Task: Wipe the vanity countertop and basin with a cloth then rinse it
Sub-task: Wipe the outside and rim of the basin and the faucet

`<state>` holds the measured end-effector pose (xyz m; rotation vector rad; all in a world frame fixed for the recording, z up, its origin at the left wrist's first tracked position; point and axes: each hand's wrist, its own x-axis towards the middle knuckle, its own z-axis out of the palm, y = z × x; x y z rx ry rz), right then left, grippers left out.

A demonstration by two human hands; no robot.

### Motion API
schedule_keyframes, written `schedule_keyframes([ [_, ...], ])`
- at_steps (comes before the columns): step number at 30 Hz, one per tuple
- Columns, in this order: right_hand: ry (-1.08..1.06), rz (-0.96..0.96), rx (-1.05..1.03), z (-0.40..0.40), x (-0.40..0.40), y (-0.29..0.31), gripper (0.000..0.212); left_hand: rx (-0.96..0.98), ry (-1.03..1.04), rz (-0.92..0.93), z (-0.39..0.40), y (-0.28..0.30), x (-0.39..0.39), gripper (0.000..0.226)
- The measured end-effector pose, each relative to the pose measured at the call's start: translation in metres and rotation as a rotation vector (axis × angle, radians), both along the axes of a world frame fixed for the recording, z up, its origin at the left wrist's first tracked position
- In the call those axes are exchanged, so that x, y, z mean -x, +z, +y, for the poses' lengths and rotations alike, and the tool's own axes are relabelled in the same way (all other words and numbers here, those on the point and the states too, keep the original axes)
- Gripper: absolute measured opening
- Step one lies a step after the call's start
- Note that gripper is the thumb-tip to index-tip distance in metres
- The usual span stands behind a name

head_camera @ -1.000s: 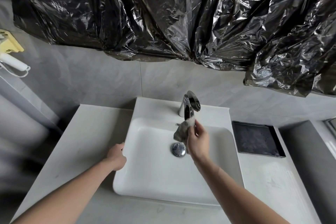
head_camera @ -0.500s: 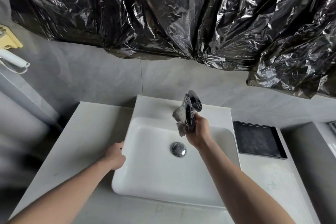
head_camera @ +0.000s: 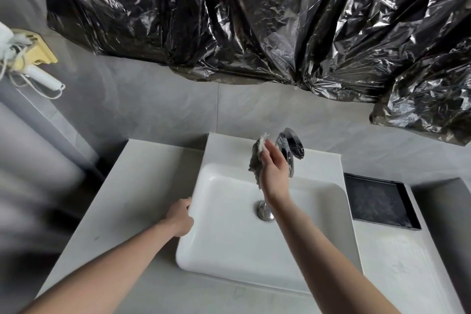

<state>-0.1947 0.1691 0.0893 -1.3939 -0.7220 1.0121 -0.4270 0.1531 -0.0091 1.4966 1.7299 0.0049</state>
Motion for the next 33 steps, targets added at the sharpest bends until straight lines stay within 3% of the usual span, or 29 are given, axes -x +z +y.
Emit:
schedule_keyframes([
  [5, 0.055, -0.686, 0.056, 0.069, -0.006, -0.043, 0.033, 0.036, -0.004, -0.051, 0.002, -0.002, 0.012, 0.067],
  [10, 0.228, -0.953, 0.215, 0.108, -0.018, -0.105, 0.031, 0.018, -0.012, -0.074, 0.004, -0.003, 0.01, 0.068],
  [13, 0.367, -1.146, 0.489, 0.105, -0.002, -0.131, 0.064, 0.018, 0.003, -0.071, 0.005, -0.008, 0.012, 0.069],
  [16, 0.337, -1.216, 0.459, 0.108, 0.036, -0.132, 0.075, -0.003, 0.005, -0.089, 0.005, -0.005, 0.009, 0.066],
  [21, 0.711, -1.323, 0.208, 0.119, 0.107, -0.131, 0.073, 0.035, -0.002, -0.093, 0.004, -0.015, 0.014, 0.073],
  [23, 0.766, -1.354, 0.162, 0.118, 0.107, -0.133, 0.073, 0.016, 0.001, -0.083, 0.005, -0.018, 0.016, 0.074],
  [26, 0.726, -1.364, 0.062, 0.115, 0.078, -0.137, 0.077, -0.004, -0.02, -0.078, 0.005, -0.011, 0.012, 0.06],
  [29, 0.535, -1.341, 0.167, 0.113, 0.028, -0.138, 0.084, 0.031, -0.024, -0.091, 0.006, -0.014, 0.011, 0.059],
  [33, 0.359, -1.304, 0.283, 0.09, -0.019, -0.139, 0.078, 0.037, 0.004, -0.113, 0.007, -0.012, 0.011, 0.063],
])
